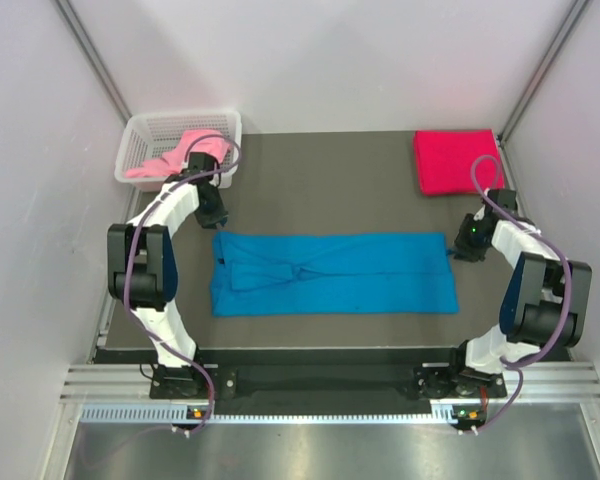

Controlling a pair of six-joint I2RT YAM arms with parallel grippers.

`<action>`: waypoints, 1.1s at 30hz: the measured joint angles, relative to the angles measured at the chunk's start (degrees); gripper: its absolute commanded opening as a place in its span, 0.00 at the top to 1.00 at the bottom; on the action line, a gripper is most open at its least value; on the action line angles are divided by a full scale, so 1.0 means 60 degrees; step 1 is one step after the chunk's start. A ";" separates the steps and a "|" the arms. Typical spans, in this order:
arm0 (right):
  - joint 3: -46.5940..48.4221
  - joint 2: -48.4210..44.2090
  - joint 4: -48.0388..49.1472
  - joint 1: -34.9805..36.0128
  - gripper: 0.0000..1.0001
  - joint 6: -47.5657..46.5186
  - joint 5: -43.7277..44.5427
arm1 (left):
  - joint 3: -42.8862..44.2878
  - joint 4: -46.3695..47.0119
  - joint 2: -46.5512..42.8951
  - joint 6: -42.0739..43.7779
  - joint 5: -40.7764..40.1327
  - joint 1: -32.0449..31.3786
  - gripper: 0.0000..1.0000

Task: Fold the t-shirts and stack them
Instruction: Fold the tshirt

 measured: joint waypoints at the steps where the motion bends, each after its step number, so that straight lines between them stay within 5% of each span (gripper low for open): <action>1: -0.0051 -0.0080 -0.0062 0.0000 0.71 -0.0004 -0.0004 | 0.0000 0.0007 -0.0022 0.0004 0.0066 -0.0018 0.72; 16: -0.0692 -0.0299 -0.0237 0.0000 0.72 -0.0277 -0.0040 | -0.0153 0.0379 0.0659 -0.0109 0.0692 -0.0106 0.74; 22: -0.0801 -0.0280 -0.0178 0.0004 1.00 -0.0390 0.0098 | -0.0153 0.0404 0.1005 -0.0189 0.0528 -0.0113 0.75; 33: -0.0984 -0.0350 -0.0033 0.0004 1.00 -0.0368 0.0794 | -0.0117 0.0397 0.1053 -0.0215 0.0317 -0.0168 0.76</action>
